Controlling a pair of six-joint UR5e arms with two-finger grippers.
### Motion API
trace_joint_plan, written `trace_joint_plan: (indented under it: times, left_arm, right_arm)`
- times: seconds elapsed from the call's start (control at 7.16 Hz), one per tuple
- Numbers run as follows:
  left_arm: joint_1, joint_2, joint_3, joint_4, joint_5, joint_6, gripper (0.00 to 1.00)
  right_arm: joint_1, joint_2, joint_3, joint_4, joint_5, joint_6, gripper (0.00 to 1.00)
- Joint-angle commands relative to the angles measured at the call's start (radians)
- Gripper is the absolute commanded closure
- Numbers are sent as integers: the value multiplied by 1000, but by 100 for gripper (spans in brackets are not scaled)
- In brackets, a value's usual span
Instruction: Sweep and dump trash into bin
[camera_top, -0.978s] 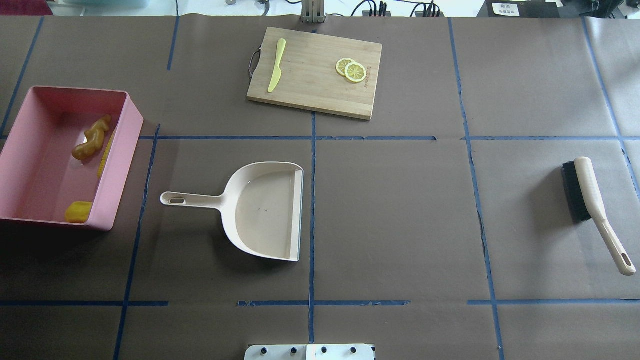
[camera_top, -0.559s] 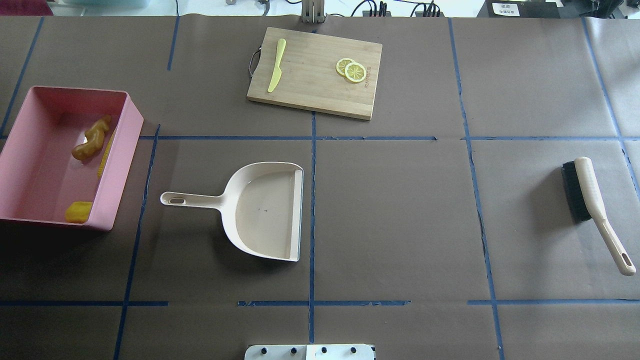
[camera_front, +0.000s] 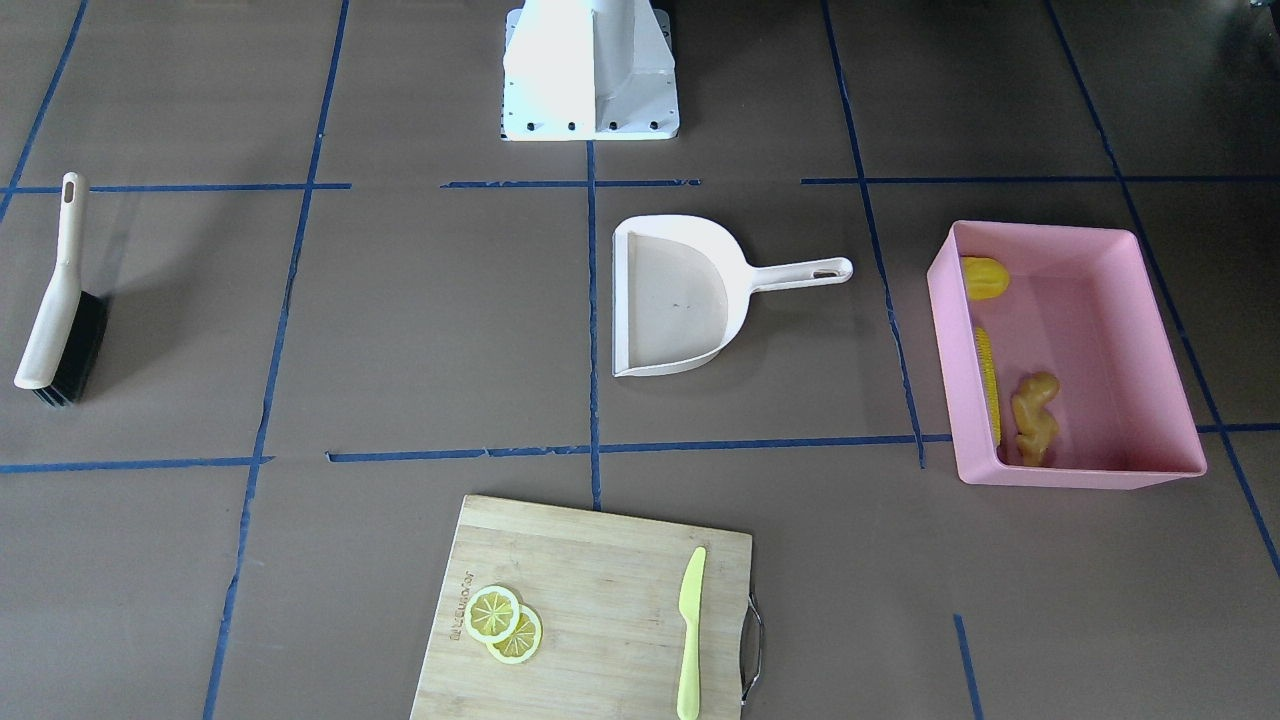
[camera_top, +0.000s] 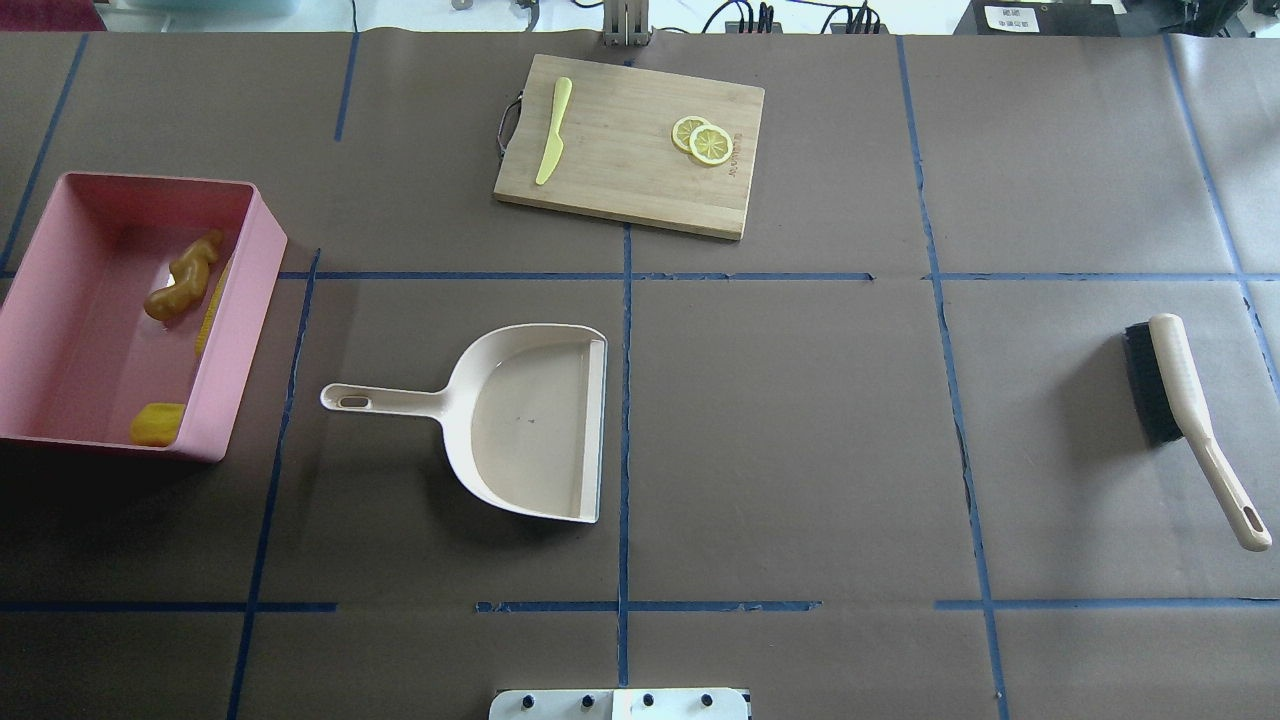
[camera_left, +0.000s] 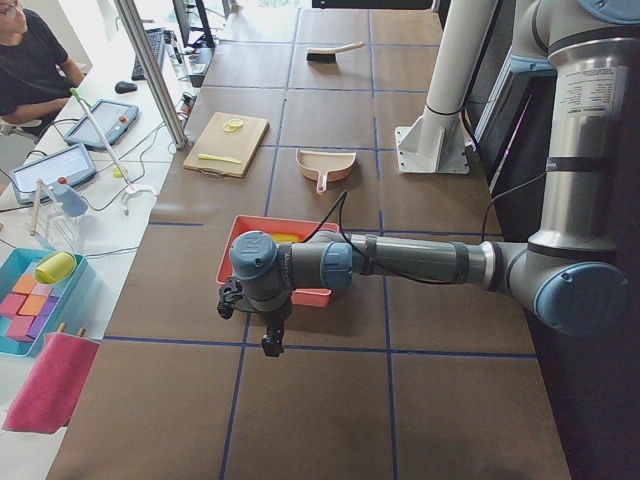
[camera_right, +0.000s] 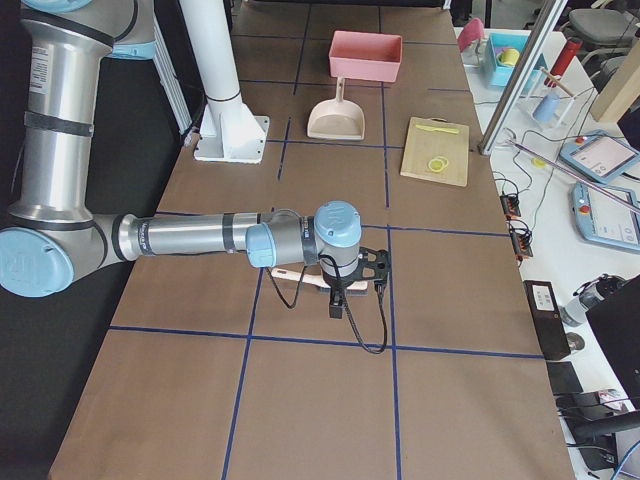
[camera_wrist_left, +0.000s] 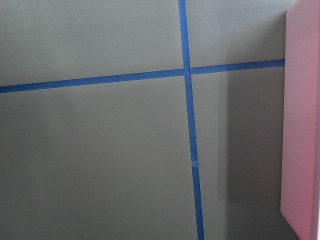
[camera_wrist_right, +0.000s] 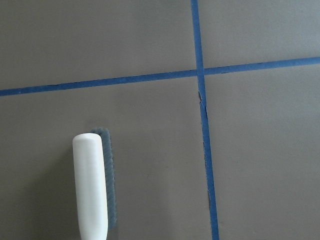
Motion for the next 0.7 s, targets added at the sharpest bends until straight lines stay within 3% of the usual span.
trace_joint_plan:
  times: [0.0,0.56]
  left_arm:
    - [1,-2,-9,-7,-9,2,0]
    - [1,-4,-57,2,-1,4,0]
  right_arm:
    - [4,-2,5,3,-2,-1,0]
    - [4,22,3,0,1,1,0]
